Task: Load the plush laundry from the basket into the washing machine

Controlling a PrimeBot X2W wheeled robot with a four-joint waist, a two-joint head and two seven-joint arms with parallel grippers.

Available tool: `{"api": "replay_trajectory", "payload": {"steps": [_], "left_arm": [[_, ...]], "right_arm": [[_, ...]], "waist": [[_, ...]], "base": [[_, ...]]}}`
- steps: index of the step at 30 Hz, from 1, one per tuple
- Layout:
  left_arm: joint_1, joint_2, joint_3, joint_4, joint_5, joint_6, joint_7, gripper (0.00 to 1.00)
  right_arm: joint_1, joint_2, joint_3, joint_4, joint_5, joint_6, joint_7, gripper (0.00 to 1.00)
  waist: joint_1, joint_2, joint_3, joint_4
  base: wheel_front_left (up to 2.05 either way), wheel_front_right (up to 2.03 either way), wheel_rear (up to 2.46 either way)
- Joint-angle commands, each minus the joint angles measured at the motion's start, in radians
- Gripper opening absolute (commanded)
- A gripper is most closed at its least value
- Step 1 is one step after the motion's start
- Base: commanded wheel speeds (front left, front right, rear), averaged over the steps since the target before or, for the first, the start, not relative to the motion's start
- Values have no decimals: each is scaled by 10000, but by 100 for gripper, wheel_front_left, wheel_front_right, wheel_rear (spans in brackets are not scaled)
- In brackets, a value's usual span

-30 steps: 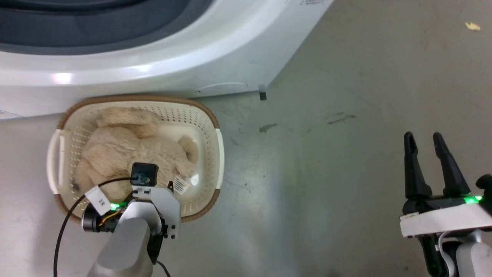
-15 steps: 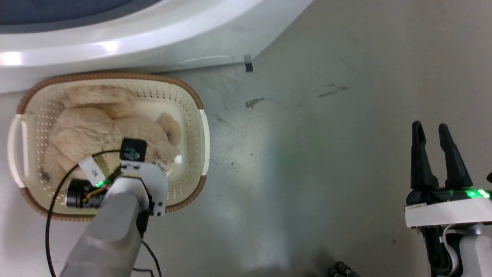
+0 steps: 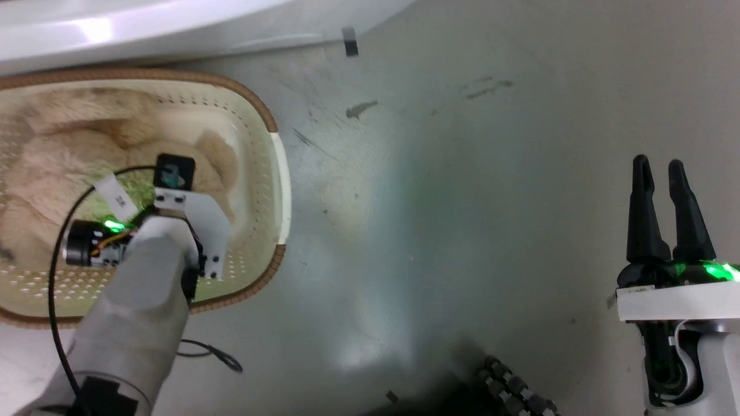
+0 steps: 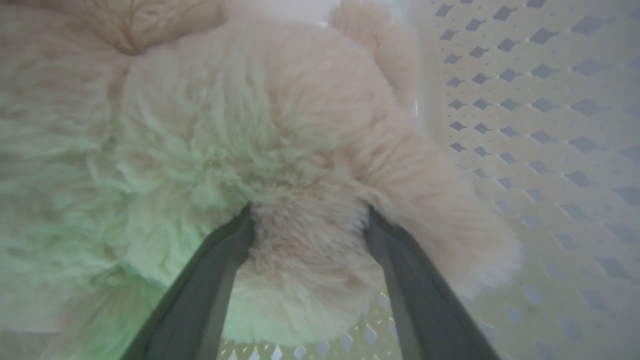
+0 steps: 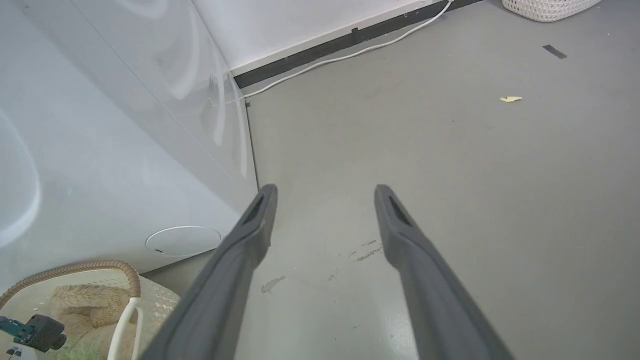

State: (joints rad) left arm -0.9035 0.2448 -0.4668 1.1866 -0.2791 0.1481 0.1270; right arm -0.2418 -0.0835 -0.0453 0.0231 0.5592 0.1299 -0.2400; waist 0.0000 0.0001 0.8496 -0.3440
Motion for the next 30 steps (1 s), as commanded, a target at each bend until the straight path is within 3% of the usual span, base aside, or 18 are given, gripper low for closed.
{"api": "replay_trajectory", "payload": {"steps": [1,6,9,10,11,14,22,30], "left_arm": [[-273,189,-88,344,-135,82,111,100],[-851,408,-179,861,-415,319,171,100],[-857,387,-225,927,-488,236,168,100],[-823,372,-229,931,-527,126,209,46],[-787,357,-248,933,-554,-21,216,0],[-578,366,-330,940,-575,-262,107,0],[58,254,-45,908,-1028,-272,-878,0],[837,-275,68,490,-1304,-450,-3091,0]], "right_arm": [[-226,-69,38,49,159,8,-101,100],[-293,-263,159,87,393,8,-206,100],[-307,-287,65,174,485,8,-218,100],[-311,-291,39,197,498,8,-218,100],[-322,-294,22,219,500,8,-218,100],[-376,-288,134,206,477,8,-218,100],[-31,-275,-122,187,275,8,-218,100],[485,-452,-403,-27,-103,8,-218,100]], "waist": [[0,-1,358,-209],[0,-1,957,-436],[0,-1,1017,-479],[0,-1,1008,-468],[0,-1,991,-458],[0,-1,787,-495],[0,-1,-244,-372],[0,-1,-2032,204]], "base": [[0,0,0],[0,0,0],[0,0,0],[0,0,0],[0,0,0],[0,0,0],[0,0,0],[0,0,0]]}}
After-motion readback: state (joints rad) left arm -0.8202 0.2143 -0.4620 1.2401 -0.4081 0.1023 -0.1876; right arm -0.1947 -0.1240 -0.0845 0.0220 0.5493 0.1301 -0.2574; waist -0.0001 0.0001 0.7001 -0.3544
